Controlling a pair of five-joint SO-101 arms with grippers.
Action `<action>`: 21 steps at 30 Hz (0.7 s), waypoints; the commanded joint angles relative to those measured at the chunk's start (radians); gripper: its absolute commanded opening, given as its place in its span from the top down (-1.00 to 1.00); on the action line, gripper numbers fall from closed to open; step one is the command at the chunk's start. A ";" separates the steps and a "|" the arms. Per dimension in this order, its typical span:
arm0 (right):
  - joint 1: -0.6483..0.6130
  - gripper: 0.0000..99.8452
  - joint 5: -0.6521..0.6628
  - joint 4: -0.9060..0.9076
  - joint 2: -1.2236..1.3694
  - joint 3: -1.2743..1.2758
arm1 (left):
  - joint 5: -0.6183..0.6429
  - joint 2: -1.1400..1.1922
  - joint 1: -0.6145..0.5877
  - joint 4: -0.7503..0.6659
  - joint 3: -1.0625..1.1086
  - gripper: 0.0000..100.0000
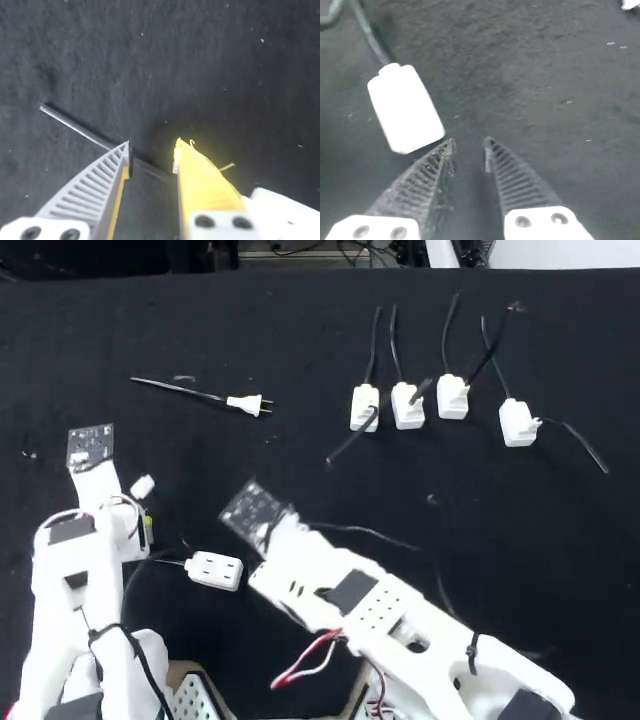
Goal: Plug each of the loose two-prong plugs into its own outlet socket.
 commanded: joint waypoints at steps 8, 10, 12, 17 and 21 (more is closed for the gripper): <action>-0.235 0.65 0.006 0.015 -0.033 -0.050 | 0.219 -0.038 -0.007 -0.180 0.071 0.70; -0.241 0.70 0.006 0.014 -0.033 -0.062 | 0.219 -0.038 -0.007 -0.181 0.073 0.70; -0.244 0.78 0.006 0.018 -0.033 -0.090 | 0.219 -0.038 -0.007 -0.183 0.077 0.70; -0.241 0.98 0.011 0.023 -0.033 -0.176 | 0.219 -0.038 -0.007 -0.204 0.094 0.70; -0.242 0.92 0.006 0.008 -0.033 -0.157 | 0.219 -0.038 -0.007 -0.204 0.094 0.70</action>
